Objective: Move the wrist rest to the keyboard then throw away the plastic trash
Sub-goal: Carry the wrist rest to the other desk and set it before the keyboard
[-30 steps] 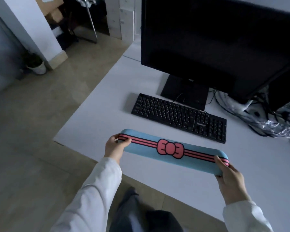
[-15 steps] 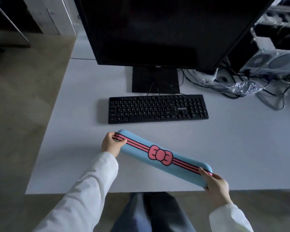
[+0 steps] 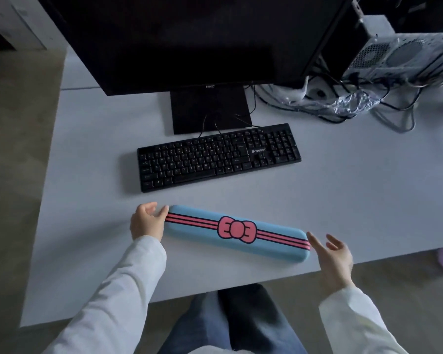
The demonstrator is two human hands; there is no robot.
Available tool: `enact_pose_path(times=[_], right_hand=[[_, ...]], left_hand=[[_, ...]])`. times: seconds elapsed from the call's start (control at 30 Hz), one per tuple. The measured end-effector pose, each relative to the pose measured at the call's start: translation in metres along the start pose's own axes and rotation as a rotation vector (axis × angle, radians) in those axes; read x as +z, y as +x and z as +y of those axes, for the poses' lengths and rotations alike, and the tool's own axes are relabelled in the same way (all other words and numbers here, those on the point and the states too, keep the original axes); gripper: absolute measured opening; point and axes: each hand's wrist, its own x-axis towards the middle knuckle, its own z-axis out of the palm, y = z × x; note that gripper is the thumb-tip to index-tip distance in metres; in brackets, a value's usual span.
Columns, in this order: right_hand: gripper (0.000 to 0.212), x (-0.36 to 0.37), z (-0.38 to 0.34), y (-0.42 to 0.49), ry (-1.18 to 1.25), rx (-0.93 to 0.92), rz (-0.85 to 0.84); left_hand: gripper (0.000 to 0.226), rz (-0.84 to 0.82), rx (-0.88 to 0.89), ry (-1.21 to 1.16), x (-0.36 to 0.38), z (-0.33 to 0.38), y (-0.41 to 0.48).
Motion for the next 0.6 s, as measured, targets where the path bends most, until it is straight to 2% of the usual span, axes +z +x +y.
enact_pose_path(times=[0.17,0.3,0.6], right_hand=[[0.071,0.0,-0.001,-0.001,0.04,0.04,-0.015],[0.079,0.01,0.005,-0.002,0.049,0.068,-0.038],[0.092,0.029,0.016,0.008,0.042,0.126,-0.089]], left_hand=[[0.051,-0.072,-0.055,0.001,0.004,0.001,0.0],[0.06,-0.112,-0.095,0.051,0.006,0.001,-0.001],[0.06,-0.212,-0.137,0.035,0.01,0.0,0.003]])
